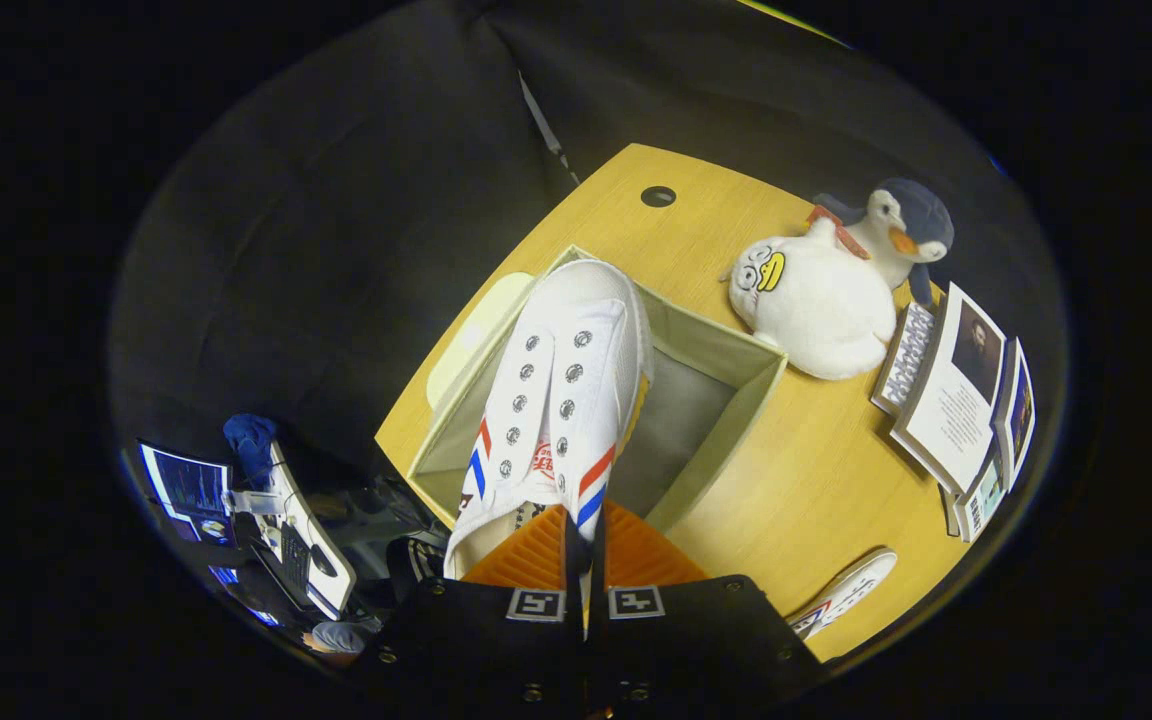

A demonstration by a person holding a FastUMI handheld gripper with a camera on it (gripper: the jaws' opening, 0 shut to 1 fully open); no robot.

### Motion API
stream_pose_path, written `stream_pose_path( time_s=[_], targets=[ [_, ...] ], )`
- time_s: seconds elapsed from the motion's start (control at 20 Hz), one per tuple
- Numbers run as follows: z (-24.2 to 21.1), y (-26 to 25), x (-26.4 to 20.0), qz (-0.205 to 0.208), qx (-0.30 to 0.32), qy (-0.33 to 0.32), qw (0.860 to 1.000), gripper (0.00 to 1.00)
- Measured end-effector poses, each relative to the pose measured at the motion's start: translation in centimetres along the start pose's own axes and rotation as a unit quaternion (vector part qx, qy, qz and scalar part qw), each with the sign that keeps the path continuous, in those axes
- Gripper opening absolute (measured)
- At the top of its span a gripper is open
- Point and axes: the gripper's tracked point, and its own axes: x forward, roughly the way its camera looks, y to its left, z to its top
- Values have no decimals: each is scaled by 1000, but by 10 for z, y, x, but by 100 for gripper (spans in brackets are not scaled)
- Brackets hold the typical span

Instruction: Open the storage box then place both shoes into the box .Put the left shoe in first, then the right shoe, with the right side of both shoes facing outward in a uniform manner.

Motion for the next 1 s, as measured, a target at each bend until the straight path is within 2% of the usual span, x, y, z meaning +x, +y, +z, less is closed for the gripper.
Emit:
stream_pose_path(
  time_s=[0.2,0.25,0.3,0.35,0.5,0.7,1.0],
  targets=[
    [7,2,17,-12,8,8,1000,2],
    [9,7,21,-4,14,6,1000,2],
    [13,12,24,10,16,2,1000,13],
    [18,9,20,6,12,-4,1000,21],
    [20,-9,10,-20,-13,-21,999,85],
    [16,-22,-19,-14,5,-45,999,87],
    [-7,-72,-62,-21,51,-76,996,88]
  ],
)
